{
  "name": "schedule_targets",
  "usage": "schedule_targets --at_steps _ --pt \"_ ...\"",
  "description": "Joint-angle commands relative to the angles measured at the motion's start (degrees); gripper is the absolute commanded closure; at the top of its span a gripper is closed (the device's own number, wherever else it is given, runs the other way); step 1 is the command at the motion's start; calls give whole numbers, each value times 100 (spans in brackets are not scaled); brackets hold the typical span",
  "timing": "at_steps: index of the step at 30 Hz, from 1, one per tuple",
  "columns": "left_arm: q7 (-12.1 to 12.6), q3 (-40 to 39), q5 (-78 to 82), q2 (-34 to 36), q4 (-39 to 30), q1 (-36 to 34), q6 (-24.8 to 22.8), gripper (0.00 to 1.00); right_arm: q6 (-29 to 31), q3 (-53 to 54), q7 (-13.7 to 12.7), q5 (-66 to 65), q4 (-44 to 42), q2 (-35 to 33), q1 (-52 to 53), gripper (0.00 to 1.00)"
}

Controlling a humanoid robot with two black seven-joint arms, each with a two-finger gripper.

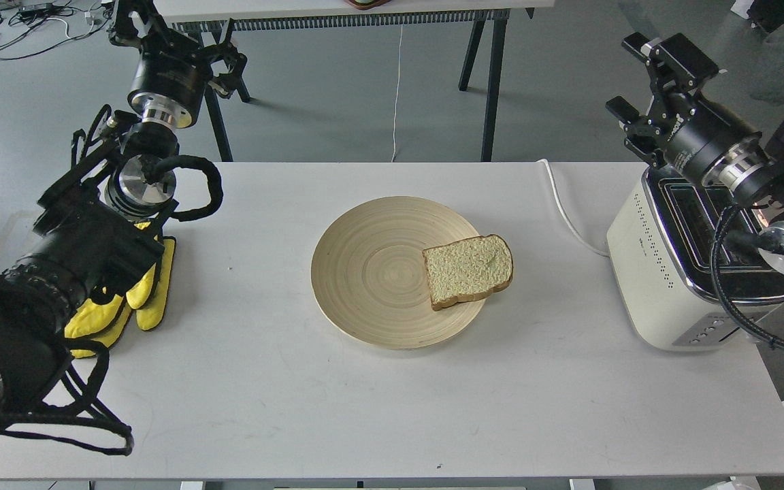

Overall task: Put bread in toaster with right arm
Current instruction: 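Move the right gripper down from the toaster toward the bread slice, then reach the right gripper over the plate and grasp the bread slice edge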

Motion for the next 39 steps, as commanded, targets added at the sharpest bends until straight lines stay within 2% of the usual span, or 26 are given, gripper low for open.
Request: schedule_targets --at_steps 1,6,19,25,29,32,37,39 --pt "0 -9 0 -2 -2 10 1 0 -354 -686 -80 -874 120 11 29 1" --pt "0 0 0 -2 -2 10 1 0 -556 -1302 -239 -2001 -90 177 11 1" --pt "0 -9 0 -2 -2 10 1 0 -759 -2005 -265 -2064 -1461 1434 -85 3" --pt "0 0 0 -2 -2 10 1 0 -917 -2357 -274 -2046 -1716 1531 -77 19" --pt "0 0 0 -2 -2 10 1 0 -935 -2349 -257 -1985 -1761 1680 -94 29" --pt "0 -17 0 -2 -2 10 1 0 -1013 -2349 -256 -1985 -1752 1847 -199 32" --pt "0 -18 0 -2 -2 10 9 0 -1146 -2358 -265 -1993 -1769 1909 -279 47" --pt "0 -17 0 -2 -2 10 9 0 -1154 -2358 -274 -1993 -1769 1909 -288 50"
